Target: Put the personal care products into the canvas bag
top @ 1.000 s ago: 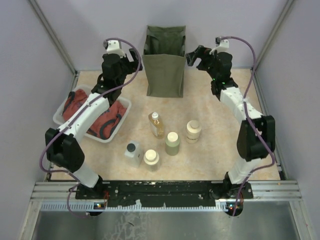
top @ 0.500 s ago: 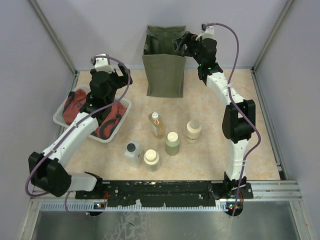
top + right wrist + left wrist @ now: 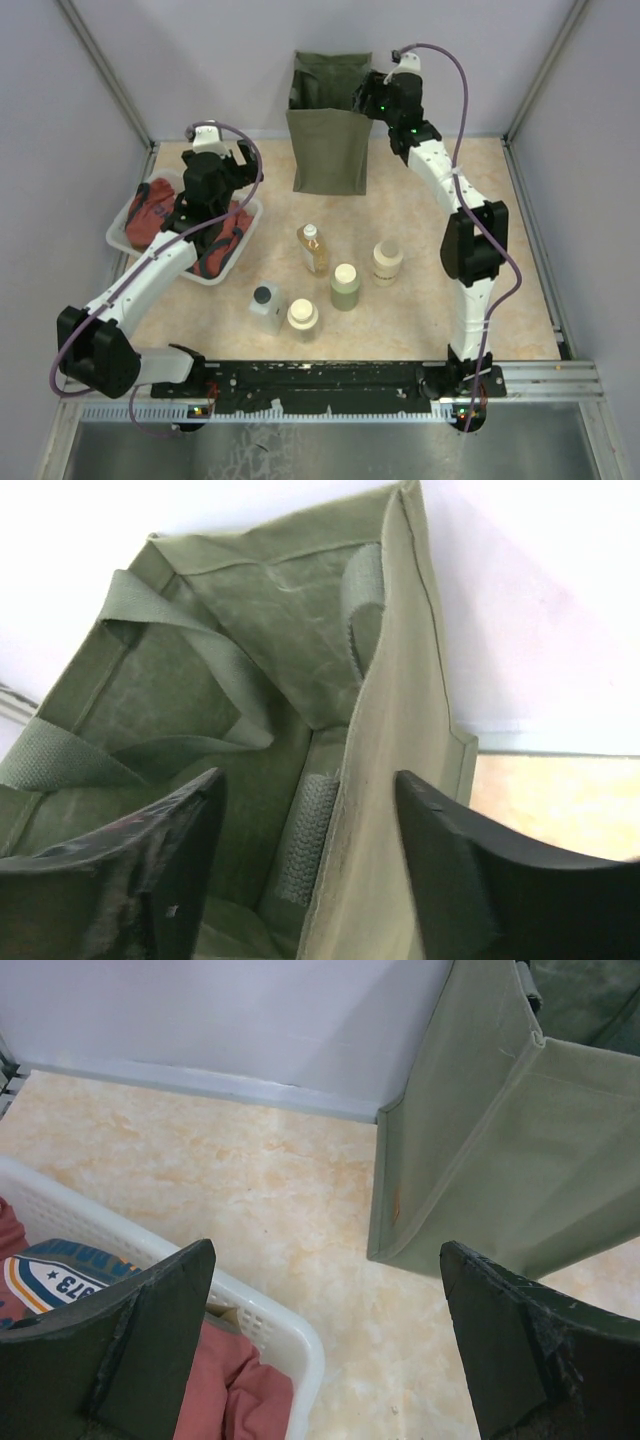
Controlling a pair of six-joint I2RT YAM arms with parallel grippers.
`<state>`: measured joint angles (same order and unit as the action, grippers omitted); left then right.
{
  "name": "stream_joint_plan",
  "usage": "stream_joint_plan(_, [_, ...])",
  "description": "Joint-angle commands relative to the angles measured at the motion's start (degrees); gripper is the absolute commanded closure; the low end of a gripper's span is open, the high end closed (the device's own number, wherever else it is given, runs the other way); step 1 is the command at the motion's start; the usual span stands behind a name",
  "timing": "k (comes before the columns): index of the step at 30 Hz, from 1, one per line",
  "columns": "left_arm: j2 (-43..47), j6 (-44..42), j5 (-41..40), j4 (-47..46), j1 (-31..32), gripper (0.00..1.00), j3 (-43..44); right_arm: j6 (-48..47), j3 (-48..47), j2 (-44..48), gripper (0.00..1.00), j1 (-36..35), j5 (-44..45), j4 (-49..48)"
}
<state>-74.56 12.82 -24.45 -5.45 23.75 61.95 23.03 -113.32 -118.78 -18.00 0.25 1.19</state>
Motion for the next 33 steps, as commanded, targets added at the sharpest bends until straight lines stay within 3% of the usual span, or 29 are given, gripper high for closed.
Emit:
stream_joint_plan(1, [0.2,0.1,-0.2,0.1,0.1,0.01,-0.8,-3.9,1.1,1.4,0.44,-0.4,2.1,0.1])
stream_joint_plan(5, [0.3,0.3,-0.2,0.3,0.1,0.01,-1.5,-5.6,3.1,3.2,0.8,-0.3,1.6,-0.8])
stream_joint_plan(8, [0.6,0.5,0.1,0.7,0.1,0.01,-1.7,-6.7,2.8,4.2,0.93,-0.3,1.1,2.6])
stream_joint_plan(11, [1.1,0.5,0.3,1.1,0.1,0.01,-2.0,-6.9,3.2,6.6,1.0,-0.4,-1.6,6.1])
stream_joint_plan(15, [2.2,0.8,0.2,1.6,0.1,0.01,-2.5,-7.4,4.8,12.6,1.0,-0.5,-7.6,13.6])
stream_joint_plan(20, [4.2,1.2,0.5,1.7,0.2,0.01,-3.9,-10.1,12.9,24.6,1.0,-1.3,-6.6,19.2])
stream_joint_plan(26, [6.1,2.2,3.0,3.7,0.2,0.01,-4.4,-11.6,24.7,38.4,1.0,-1.3,-3.1,21.6])
stream_joint_plan(33, [7.9,2.1,5.1,4.7,1.5,0.01,-6.0,-11.3,35.8,43.8,1.0,-1.3,-3.3,17.5])
